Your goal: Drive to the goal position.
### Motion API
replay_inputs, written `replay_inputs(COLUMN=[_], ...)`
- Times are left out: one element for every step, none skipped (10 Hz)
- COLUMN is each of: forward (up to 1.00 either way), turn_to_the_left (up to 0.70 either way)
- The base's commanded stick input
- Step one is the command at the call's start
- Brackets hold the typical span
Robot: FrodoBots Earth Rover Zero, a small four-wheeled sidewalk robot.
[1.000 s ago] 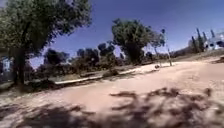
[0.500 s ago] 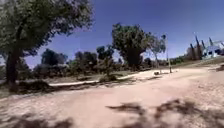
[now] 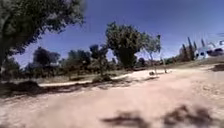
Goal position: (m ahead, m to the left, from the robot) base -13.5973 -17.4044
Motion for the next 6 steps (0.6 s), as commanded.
replay_inputs(forward=[0.85,0.85,0.85,0.85,0.85,0.85], turn_to_the_left=[0.00,0.00,0.00,0.00,-0.02,-0.15])
